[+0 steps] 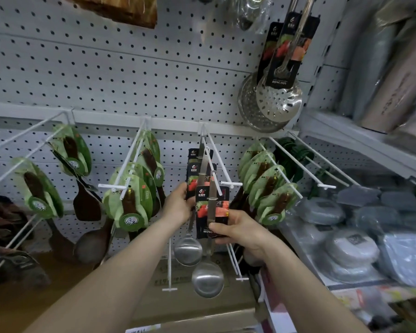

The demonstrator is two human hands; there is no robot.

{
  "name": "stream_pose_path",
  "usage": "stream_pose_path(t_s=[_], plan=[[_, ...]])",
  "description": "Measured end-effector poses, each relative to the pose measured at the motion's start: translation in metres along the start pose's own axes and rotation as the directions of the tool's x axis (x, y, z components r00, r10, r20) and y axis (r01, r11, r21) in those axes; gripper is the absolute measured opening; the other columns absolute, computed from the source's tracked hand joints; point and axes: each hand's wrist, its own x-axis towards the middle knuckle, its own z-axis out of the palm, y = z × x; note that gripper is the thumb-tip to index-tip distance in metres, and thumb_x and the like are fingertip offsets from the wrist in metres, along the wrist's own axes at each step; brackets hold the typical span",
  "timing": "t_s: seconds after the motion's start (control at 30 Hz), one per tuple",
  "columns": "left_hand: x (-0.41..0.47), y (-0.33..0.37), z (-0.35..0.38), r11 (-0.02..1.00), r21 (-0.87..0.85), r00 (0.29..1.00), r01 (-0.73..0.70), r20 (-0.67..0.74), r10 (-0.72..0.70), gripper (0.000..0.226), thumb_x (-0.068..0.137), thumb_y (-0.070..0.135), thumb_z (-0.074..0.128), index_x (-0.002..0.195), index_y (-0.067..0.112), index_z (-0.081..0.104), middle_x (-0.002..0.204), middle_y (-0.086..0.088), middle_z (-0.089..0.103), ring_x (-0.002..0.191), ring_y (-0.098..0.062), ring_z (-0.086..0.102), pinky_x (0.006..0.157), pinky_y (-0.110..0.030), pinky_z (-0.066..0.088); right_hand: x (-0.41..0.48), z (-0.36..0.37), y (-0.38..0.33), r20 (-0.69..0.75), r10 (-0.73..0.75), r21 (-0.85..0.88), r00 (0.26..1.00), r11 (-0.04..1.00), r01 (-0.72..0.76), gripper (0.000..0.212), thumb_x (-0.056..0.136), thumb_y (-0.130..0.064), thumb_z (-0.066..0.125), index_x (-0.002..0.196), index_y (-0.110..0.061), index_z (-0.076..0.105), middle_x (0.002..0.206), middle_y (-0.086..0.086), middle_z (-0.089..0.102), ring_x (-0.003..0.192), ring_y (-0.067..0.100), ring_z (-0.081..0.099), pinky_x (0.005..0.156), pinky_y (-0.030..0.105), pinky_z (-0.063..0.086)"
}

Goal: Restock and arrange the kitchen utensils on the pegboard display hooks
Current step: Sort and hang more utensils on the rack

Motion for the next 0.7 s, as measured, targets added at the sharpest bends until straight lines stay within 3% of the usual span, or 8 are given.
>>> stream_pose_path(t_s=[0.1, 0.2, 0.33, 0.43, 0.5, 0.6, 0.7], plan=[[0.006, 0.003, 0.004, 1.0, 0.018, 1.0, 0.021, 0.024, -0.021, 0.025, 0.094, 0.002, 0.052, 0.113, 0.017, 0.056, 0.106, -0.001, 0.064, 0.097, -0.018, 0.059, 0.086, -0.034, 0.05, 0.0, -0.005, -0.005, 0.005, 0.016, -0.064, 1.0, 0.998, -0.015, 0.022, 0.09, -0.007, 0.068, 0.106, -0.023, 0.071, 0.102, -0.002, 0.075, 0.095, 0.01, 0.071, 0.078, 0.021, 0.054], [0.012, 0.012, 0.002, 0.999, 0.033, 0.997, 0.023, 0.068, -0.025, 0.027, 0.091, 0.004, 0.057, 0.113, 0.02, 0.055, 0.102, 0.001, 0.063, 0.098, -0.02, 0.06, 0.091, -0.036, 0.049, 0.003, -0.012, -0.016, 0.008, 0.019, -0.255, 1.0, 0.967, -0.016, 0.031, 0.085, 0.005, 0.066, 0.102, -0.021, 0.07, 0.097, 0.0, 0.074, 0.091, 0.01, 0.069, 0.08, 0.023, 0.054], [0.021, 0.031, -0.008, 0.993, -0.116, 0.999, 0.016, 0.035, -0.012, 0.03, 0.09, -0.002, 0.057, 0.111, 0.019, 0.054, 0.101, 0.0, 0.064, 0.096, -0.02, 0.061, 0.087, -0.033, 0.05, 0.004, -0.019, -0.042, -0.013, -0.017, -0.325, 1.0, 0.946, 0.012, 0.034, 0.087, 0.01, 0.058, 0.102, -0.018, 0.069, 0.093, -0.003, 0.072, 0.089, 0.008, 0.066, 0.077, 0.017, 0.05], [0.027, 0.047, -0.021, 0.981, -0.193, 0.999, -0.029, -0.022, 0.025, 0.033, 0.092, -0.007, 0.053, 0.119, 0.012, 0.057, 0.109, -0.002, 0.062, 0.099, -0.016, 0.058, 0.079, -0.023, 0.046, 0.014, -0.028, -0.069, -0.146, -0.091, -0.36, 0.985, 0.932, 0.033, 0.034, 0.09, 0.006, 0.058, 0.115, -0.015, 0.067, 0.097, -0.003, 0.07, 0.085, 0.007, 0.064, 0.073, 0.019, 0.049], [0.031, 0.06, -0.029, 0.978, -0.197, 0.997, -0.071, -0.053, 0.061, 0.031, 0.093, -0.004, 0.053, 0.12, 0.01, 0.058, 0.11, -0.002, 0.061, 0.102, -0.015, 0.057, 0.084, -0.022, 0.044, 0.029, -0.036, -0.083, -0.255, -0.167, -0.375, 0.952, 0.925, 0.062, 0.039, 0.09, 0.01, 0.051, 0.12, -0.011, 0.065, 0.104, 0.003, 0.068, 0.089, 0.015, 0.064, 0.077, 0.029, 0.054], [0.037, 0.074, -0.034, 0.978, -0.189, 0.994, -0.091, -0.071, 0.079, 0.026, 0.093, 0.003, 0.058, 0.117, 0.011, 0.062, 0.108, -0.002, 0.063, 0.103, -0.016, 0.059, 0.091, -0.025, 0.044, 0.053, -0.038, -0.102, -0.341, -0.283, -0.419, 0.896, 0.899, 0.124, 0.032, 0.093, -0.001, 0.056, 0.12, -0.015, 0.065, 0.109, 0.003, 0.068, 0.097, 0.023, 0.067, 0.09, 0.042, 0.056], [0.042, 0.082, -0.033, 0.985, -0.145, 0.994, -0.092, -0.071, 0.082, 0.017, 0.091, 0.008, 0.062, 0.106, 0.016, 0.066, 0.104, -0.003, 0.068, 0.099, -0.016, 0.062, 0.089, -0.026, 0.045, 0.07, -0.033, -0.114, -0.305, -0.339, -0.482, 0.89, 0.861, 0.163, 0.028, 0.089, -0.016, 0.07, 0.117, -0.017, 0.07, 0.11, 0.0, 0.072, 0.103, 0.017, 0.066, 0.098, 0.037, 0.051]])
